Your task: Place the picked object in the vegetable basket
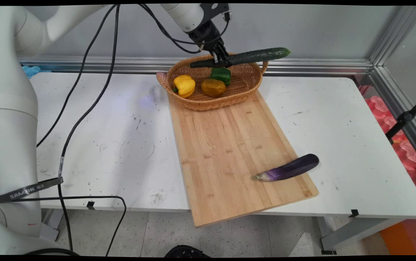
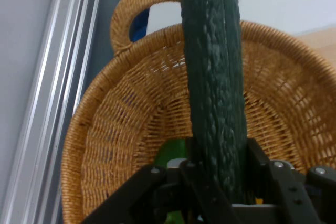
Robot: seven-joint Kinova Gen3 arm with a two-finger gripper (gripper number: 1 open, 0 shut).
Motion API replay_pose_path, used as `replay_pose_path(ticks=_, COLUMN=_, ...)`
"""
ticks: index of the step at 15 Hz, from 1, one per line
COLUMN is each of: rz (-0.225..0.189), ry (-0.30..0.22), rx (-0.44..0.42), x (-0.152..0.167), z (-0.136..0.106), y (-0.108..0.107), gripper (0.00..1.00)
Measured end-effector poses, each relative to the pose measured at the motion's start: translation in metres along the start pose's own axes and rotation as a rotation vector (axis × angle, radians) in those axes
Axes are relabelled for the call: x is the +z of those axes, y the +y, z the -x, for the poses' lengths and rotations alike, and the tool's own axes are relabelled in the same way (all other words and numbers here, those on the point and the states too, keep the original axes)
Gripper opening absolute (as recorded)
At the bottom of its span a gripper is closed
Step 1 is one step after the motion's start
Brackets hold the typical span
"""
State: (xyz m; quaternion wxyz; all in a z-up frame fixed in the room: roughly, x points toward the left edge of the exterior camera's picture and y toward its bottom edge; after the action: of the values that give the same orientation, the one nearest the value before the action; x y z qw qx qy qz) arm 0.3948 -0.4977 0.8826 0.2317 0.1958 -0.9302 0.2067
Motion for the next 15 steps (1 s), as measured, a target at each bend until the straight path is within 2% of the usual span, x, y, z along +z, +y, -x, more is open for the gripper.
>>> replay_pose_path(ticks=15, rz=0.039, ry=-0.017, rx=0.015, x=0.01, z=0.025, y=-0.015, gripper=0.0)
